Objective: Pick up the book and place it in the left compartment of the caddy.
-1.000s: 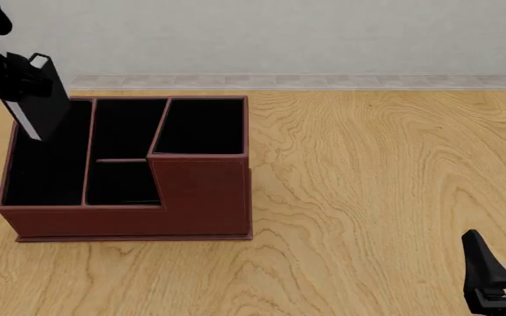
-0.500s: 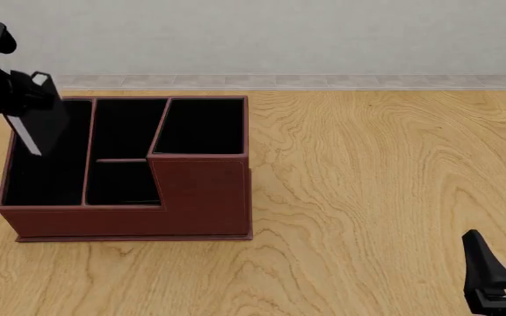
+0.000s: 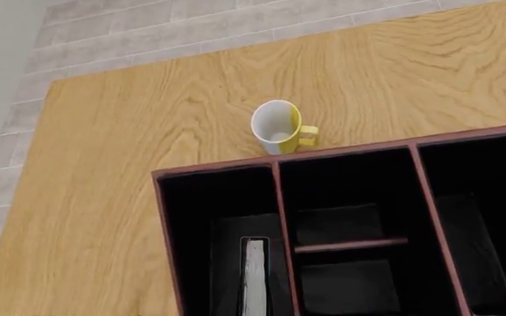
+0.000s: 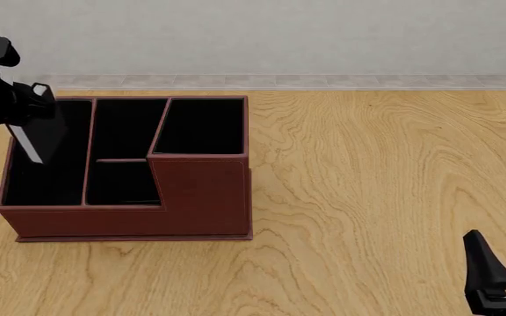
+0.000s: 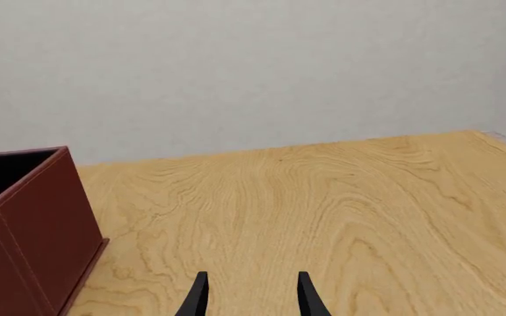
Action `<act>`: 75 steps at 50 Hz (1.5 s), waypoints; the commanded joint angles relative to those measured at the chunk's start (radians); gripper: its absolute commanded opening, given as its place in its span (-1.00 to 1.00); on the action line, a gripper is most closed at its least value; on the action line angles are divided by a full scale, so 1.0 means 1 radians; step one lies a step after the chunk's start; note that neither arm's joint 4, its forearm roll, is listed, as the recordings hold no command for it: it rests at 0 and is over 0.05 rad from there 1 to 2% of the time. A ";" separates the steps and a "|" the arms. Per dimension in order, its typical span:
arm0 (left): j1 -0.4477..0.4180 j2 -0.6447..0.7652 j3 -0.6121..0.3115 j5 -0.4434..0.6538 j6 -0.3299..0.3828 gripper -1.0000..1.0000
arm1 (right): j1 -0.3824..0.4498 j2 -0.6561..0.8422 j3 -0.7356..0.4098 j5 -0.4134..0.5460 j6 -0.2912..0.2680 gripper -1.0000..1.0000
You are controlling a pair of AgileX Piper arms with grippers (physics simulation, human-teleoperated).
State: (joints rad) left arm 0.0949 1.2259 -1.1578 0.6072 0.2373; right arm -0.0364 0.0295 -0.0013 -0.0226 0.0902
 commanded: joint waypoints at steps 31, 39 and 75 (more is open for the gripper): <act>-0.001 0.030 0.082 -0.150 -0.012 -1.00 | -0.006 -0.009 0.000 0.008 0.003 1.00; 0.011 0.037 0.103 -0.185 0.005 -1.00 | -0.005 -0.008 0.000 0.008 -0.001 1.00; 0.045 0.081 0.142 -0.268 0.012 -1.00 | 0.001 0.025 0.000 -0.016 -0.013 1.00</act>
State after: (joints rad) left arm 0.1313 1.2985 -1.0148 0.3619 0.2424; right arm -0.0366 0.0505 -0.0011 -0.0365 0.0799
